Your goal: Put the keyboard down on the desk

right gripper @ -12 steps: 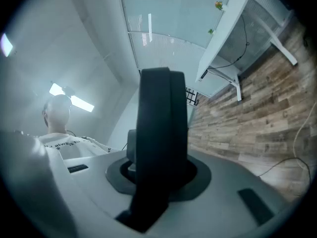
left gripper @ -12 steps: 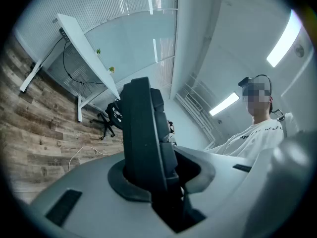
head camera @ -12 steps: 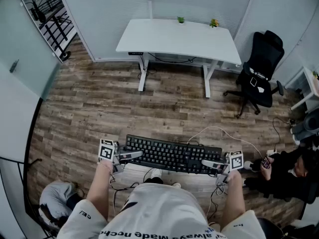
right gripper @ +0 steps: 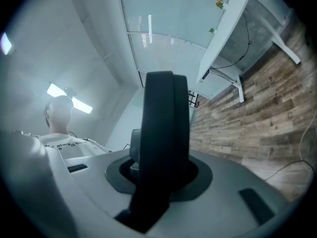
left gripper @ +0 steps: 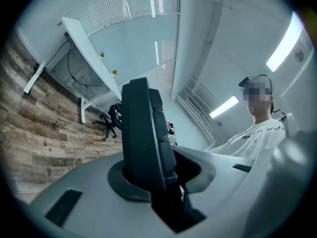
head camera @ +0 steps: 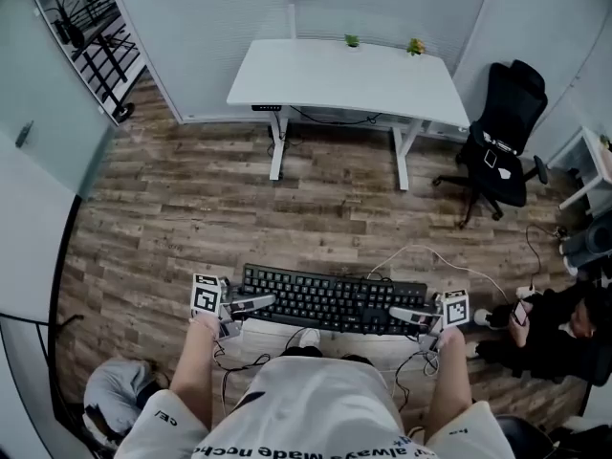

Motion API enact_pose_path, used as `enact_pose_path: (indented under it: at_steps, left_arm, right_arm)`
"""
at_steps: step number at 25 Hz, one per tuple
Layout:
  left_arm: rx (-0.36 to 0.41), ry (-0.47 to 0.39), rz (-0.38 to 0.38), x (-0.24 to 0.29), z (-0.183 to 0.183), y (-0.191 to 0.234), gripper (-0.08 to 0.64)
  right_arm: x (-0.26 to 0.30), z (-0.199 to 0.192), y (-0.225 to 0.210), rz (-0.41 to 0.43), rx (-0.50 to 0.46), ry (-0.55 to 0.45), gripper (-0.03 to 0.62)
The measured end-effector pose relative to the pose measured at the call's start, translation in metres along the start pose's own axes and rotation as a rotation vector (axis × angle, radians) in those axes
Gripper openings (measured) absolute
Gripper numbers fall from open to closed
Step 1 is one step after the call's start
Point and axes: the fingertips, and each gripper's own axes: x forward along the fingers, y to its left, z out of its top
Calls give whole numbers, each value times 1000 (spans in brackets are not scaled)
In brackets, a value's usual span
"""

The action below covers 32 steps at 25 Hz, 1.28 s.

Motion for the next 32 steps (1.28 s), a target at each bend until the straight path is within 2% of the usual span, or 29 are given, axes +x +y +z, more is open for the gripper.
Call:
enact_pose_path:
  at_steps: [3, 7, 12, 17, 19, 24, 29, 32]
  left_arm:
    - [1, 12, 9, -14, 5, 8, 134]
    - [-14, 17, 0, -21, 12, 15, 133]
    - [-30, 20, 3, -11, 28, 33, 133]
    - [-41, 28, 6, 0, 49, 52, 133]
    - [-50, 31, 10, 9, 60, 62, 133]
    - [-46, 42, 12, 39, 103, 84, 133]
    - [-53, 47, 13, 79, 149, 108, 133]
    - [-74, 51, 9, 99, 176, 121, 133]
  right_arm:
    - [17, -3, -4, 6, 20, -25, 124]
    - [25, 2, -10, -3, -7, -14, 124]
    - [24, 21, -22, -3, 62, -45, 124]
    - [20, 45, -44, -1, 52, -43, 124]
    - [18, 60, -52, 6, 75, -45, 124]
    - [5, 112, -69, 8, 14, -31, 124]
    - [-17, 168, -93, 18, 82, -56, 123]
    - [-24, 205, -100, 31, 43, -41, 124]
